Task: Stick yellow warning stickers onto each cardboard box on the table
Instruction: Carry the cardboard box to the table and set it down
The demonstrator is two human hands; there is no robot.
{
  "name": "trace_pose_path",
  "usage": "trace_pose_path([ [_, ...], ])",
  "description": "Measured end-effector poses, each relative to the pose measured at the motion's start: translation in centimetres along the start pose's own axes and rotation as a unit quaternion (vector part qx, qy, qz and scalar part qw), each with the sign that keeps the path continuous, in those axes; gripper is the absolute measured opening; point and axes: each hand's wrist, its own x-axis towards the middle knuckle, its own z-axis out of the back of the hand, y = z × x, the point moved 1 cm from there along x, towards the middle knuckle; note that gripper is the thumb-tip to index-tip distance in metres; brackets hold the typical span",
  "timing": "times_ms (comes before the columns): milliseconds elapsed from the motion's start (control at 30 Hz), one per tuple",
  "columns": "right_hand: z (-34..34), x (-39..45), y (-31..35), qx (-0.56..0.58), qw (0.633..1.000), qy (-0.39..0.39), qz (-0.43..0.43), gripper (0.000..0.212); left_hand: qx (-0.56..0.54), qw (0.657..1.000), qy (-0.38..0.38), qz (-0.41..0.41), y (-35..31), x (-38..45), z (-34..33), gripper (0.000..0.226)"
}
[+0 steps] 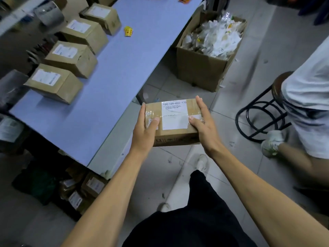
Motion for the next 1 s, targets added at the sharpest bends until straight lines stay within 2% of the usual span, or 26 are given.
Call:
trace_pose_path([
  [200,5.9,10.6,2.2,0.008,0.999,0.030,-0.007,0.064,-0.036,0.999,-0.030,0.015,-4.7,9.1,-5.9,0.063],
  [433,9.0,21.4,4.2,0.009,0.997,0.077,-0.009,0.064,-0.026,0.997,-0.073,0.018,-8.4,16.9,-9.3,0.071],
  [767,6.7,35.8,5.9,-0.033,0.990,0.138,-0.013,0.069,-0.080,0.983,-0.154,0.052,-9.5,29.3,-8.7,0.067],
  [1000,1.6,46.6,8.7,-0.101,0.979,0.175,-0.022,0.073,-0.098,0.973,-0.197,0.070,-10.9,38.8,-4.7,0.067],
])
